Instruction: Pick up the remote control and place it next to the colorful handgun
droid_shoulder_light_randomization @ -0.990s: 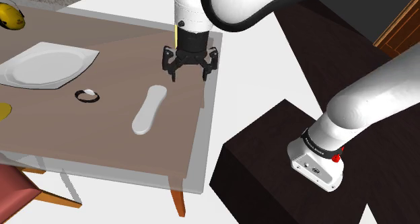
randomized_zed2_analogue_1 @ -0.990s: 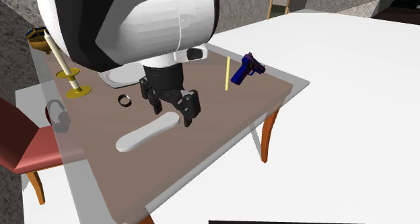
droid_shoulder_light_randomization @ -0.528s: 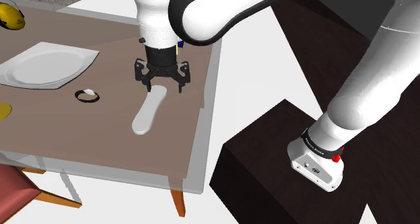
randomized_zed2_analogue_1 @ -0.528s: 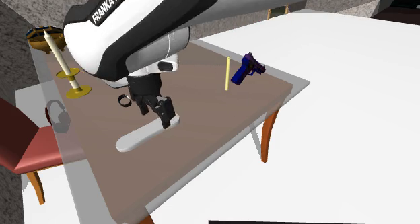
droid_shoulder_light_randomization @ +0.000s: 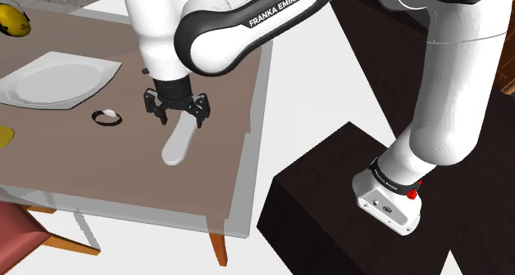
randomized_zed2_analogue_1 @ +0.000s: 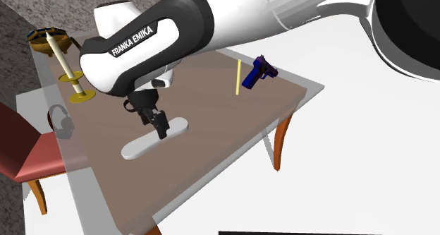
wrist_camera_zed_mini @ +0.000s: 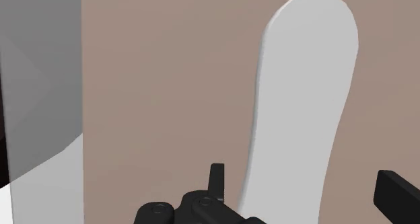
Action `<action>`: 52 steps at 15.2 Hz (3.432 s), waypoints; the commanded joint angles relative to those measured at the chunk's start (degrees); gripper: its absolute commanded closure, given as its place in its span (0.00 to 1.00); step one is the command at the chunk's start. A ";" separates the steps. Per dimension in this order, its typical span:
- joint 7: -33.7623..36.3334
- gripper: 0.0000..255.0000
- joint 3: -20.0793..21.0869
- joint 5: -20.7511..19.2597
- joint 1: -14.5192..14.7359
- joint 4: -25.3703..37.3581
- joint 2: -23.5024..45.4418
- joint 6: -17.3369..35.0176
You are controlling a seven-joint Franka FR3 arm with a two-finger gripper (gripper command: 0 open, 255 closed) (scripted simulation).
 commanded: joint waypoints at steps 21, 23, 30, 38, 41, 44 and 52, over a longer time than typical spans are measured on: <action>1.05 1.00 -1.21 -1.64 0.73 -1.22 1.80 2.56; 0.83 1.00 -0.95 -1.29 0.57 -0.98 1.41 2.03; -0.61 1.00 0.68 1.04 -0.40 1.14 -1.11 -1.95; -2.06 1.00 2.11 3.29 -1.06 4.43 -3.45 -6.84; -2.54 1.00 2.52 3.99 -1.17 5.91 -4.15 -8.78; -2.96 1.00 2.87 4.60 -1.19 7.55 -4.74 -10.77; -3.87 1.00 3.51 5.70 -0.74 12.66 -5.74 -16.39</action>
